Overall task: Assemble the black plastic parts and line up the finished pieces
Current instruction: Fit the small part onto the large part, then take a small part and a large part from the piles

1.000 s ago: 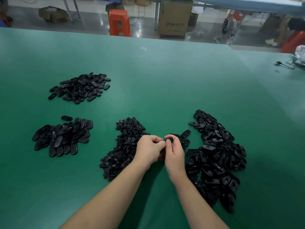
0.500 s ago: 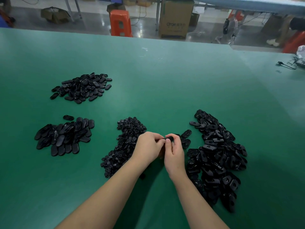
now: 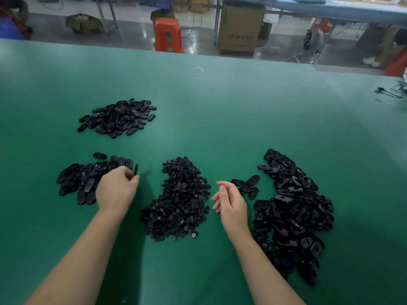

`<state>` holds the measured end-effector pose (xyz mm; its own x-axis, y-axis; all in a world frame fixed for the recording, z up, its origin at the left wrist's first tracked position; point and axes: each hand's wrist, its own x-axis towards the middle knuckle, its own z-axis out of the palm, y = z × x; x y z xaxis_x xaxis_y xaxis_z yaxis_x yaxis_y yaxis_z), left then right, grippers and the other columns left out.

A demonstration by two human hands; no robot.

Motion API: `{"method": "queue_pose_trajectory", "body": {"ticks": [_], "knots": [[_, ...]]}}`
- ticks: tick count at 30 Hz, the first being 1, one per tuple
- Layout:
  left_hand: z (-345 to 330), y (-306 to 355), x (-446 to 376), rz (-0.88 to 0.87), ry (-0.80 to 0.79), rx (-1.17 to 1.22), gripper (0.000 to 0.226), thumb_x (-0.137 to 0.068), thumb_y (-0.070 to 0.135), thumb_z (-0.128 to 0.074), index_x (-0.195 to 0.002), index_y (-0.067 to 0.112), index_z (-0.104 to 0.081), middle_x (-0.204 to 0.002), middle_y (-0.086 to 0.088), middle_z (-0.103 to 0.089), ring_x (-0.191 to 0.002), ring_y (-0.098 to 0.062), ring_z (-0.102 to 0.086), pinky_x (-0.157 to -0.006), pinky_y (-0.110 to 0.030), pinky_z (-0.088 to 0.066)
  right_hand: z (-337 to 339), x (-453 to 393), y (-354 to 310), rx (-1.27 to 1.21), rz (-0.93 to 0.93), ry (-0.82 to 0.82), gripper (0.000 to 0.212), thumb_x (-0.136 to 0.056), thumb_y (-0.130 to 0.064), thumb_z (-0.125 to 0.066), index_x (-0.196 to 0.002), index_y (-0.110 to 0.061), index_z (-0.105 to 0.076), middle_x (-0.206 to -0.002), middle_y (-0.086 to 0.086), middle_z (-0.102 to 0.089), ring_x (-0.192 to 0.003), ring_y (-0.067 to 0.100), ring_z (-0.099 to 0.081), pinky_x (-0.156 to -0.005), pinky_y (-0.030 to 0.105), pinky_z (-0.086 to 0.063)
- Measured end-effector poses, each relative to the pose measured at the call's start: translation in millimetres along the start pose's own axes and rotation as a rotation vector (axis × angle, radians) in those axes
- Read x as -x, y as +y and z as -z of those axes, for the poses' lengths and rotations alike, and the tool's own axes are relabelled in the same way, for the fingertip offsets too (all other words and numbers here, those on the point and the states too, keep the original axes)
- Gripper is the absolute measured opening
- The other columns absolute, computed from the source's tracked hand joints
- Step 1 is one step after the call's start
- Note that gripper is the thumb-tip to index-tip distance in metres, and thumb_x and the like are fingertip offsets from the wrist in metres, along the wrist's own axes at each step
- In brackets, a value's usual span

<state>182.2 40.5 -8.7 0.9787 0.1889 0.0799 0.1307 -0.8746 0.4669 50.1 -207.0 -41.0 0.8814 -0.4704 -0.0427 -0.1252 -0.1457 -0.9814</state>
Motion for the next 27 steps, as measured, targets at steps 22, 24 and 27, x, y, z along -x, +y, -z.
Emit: {"method": "queue_pose_trajectory", "body": {"ticks": [22,24,27], "knots": [[-52.1,10.9,13.2,-0.369,-0.014,0.114,0.019,-0.099,0.025,-0.06,-0.111,0.024,-0.075,-0.075,0.014,-0.056,-0.059,-0.004,-0.05,-0.045,-0.021,-0.029,-1.6,0.7,-7.0,0.262,0.016,-0.04,0.024,-0.104,-0.03,-0.051,-0.093,-0.03,-0.072,-0.076,-0.005,-0.067,-0.063,0.0,-0.059,-0.059,0.018,-0.042],[-53.6,10.0,11.7,-0.353,-0.024,0.13,0.02,-0.099,0.027,-0.058,-0.111,0.026,-0.074,-0.072,0.015,-0.053,-0.058,-0.001,-0.049,-0.046,-0.021,-0.028,0.7,-3.9,-10.0,0.285,-0.018,-0.037,0.019,-0.104,-0.032,-0.052,-0.095,-0.035,-0.07,-0.09,-0.009,-0.066,-0.071,0.0,-0.062,-0.061,0.015,-0.044],[-55.5,8.1,10.2,-0.336,-0.046,0.135,0.025,-0.098,0.028,-0.055,-0.117,0.029,-0.071,-0.075,0.015,-0.054,-0.061,0.001,-0.05,-0.049,-0.022,-0.03,12.5,-19.6,-17.5,0.512,-0.042,-0.045,0.019,-0.104,-0.031,-0.053,-0.118,-0.03,-0.066,-0.123,-0.01,-0.056,-0.077,0.009,-0.065,-0.064,0.016,-0.049]]}}
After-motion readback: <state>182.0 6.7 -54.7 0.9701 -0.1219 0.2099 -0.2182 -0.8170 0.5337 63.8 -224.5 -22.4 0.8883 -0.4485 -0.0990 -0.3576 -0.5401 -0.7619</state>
